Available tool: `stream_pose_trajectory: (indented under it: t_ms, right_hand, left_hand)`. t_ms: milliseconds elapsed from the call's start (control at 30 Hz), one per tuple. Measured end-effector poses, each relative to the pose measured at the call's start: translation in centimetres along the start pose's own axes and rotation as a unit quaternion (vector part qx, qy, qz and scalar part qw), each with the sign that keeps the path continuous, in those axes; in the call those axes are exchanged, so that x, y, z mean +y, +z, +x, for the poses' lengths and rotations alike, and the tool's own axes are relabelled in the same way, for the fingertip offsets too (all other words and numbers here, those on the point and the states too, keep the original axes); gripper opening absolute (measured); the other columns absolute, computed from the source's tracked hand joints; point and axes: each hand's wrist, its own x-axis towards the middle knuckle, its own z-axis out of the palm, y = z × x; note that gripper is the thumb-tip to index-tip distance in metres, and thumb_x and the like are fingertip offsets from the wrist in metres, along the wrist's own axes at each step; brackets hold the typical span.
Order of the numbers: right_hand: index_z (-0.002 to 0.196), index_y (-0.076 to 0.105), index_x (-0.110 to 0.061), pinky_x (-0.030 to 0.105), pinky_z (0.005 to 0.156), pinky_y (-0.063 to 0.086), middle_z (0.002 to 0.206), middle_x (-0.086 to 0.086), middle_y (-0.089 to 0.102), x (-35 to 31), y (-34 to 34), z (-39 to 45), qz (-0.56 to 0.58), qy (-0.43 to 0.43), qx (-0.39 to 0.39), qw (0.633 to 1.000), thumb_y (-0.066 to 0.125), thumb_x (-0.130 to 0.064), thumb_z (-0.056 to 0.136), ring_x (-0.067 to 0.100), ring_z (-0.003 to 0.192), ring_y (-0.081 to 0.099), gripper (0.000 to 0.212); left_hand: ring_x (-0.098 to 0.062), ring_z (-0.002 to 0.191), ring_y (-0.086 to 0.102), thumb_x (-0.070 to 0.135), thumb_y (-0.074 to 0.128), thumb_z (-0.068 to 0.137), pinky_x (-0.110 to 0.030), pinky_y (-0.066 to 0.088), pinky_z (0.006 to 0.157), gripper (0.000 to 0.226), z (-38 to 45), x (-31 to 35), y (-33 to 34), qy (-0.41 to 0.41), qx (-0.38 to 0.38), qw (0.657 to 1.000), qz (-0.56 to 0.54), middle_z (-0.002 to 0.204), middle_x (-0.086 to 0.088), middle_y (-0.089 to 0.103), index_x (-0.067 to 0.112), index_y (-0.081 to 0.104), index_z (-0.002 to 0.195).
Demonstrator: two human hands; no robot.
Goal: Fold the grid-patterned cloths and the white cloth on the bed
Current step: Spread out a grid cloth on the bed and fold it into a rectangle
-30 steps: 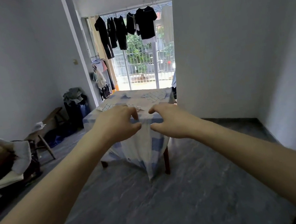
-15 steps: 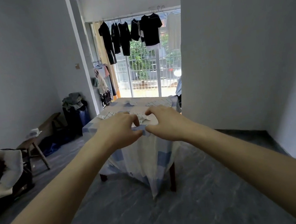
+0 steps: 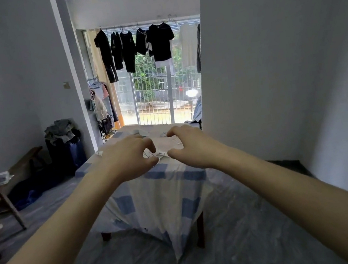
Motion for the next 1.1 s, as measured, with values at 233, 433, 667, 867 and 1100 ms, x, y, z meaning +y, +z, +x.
stream_pose_trajectory:
  t_ms: [233, 433, 667, 867, 1100]
  right_hand:
    - [0.137, 0.042, -0.026, 0.034, 0.093, 0.043, 0.139, -0.001, 0.045, 2.7, 3.0, 6.8, 0.024, 0.016, 0.013, 0.999, 0.057, -0.036, 0.088, 0.017, 0.12, 0.047, 0.052]
    - [0.136, 0.043, -0.027, 0.035, 0.09, 0.044, 0.139, -0.002, 0.045, 5.4, 4.3, 14.1, 0.038, 0.024, 0.034, 0.998, 0.056, -0.035, 0.089, 0.017, 0.117, 0.048, 0.049]
    - [0.133, 0.044, -0.024, 0.033, 0.088, 0.042, 0.137, 0.001, 0.047, 10.0, 4.6, 23.5, 0.042, 0.003, 0.021, 0.999, 0.058, -0.037, 0.088, 0.018, 0.116, 0.049, 0.049]
    - [0.135, 0.044, -0.024, 0.033, 0.089, 0.04, 0.14, 0.002, 0.045, 13.7, 4.8, 30.4, 0.044, -0.012, 0.03, 0.998, 0.056, -0.042, 0.089, 0.019, 0.121, 0.047, 0.051]
    - [0.133, 0.046, -0.022, 0.034, 0.087, 0.043, 0.135, 0.003, 0.049, 16.3, 6.7, 36.1, 0.045, -0.015, 0.021, 0.999, 0.056, -0.042, 0.089, 0.019, 0.114, 0.049, 0.049]
  left_hand:
    - [-0.007, 0.098, 0.054, 0.053, 0.054, 0.088, -0.025, 0.048, 0.07, 0.031, 5.6, -3.3, 3.2, -0.016, -0.008, 1.0, -0.009, 0.116, 0.013, 0.057, 0.037, 0.059, 0.113]
    - [-0.006, 0.1, 0.055, 0.055, 0.054, 0.088, -0.024, 0.045, 0.069, 0.031, 12.3, -6.2, 5.3, -0.025, -0.012, 1.0, 0.004, 0.121, 0.014, 0.056, 0.037, 0.06, 0.113]
    - [-0.01, 0.105, 0.055, 0.054, 0.054, 0.088, -0.028, 0.041, 0.071, 0.032, 22.5, -8.9, 6.3, -0.027, -0.014, 0.999, 0.024, 0.129, 0.009, 0.055, 0.035, 0.06, 0.114]
    - [-0.011, 0.11, 0.053, 0.054, 0.054, 0.088, -0.036, 0.049, 0.083, 0.031, 30.0, -10.5, 7.1, -0.036, 0.017, 0.999, 0.033, 0.129, 0.01, 0.055, 0.035, 0.061, 0.112]
    - [-0.011, 0.113, 0.052, 0.053, 0.053, 0.088, -0.029, 0.039, 0.072, 0.031, 34.9, -12.4, 9.0, -0.049, 0.01, 0.997, 0.053, 0.131, 0.009, 0.055, 0.035, 0.061, 0.113]
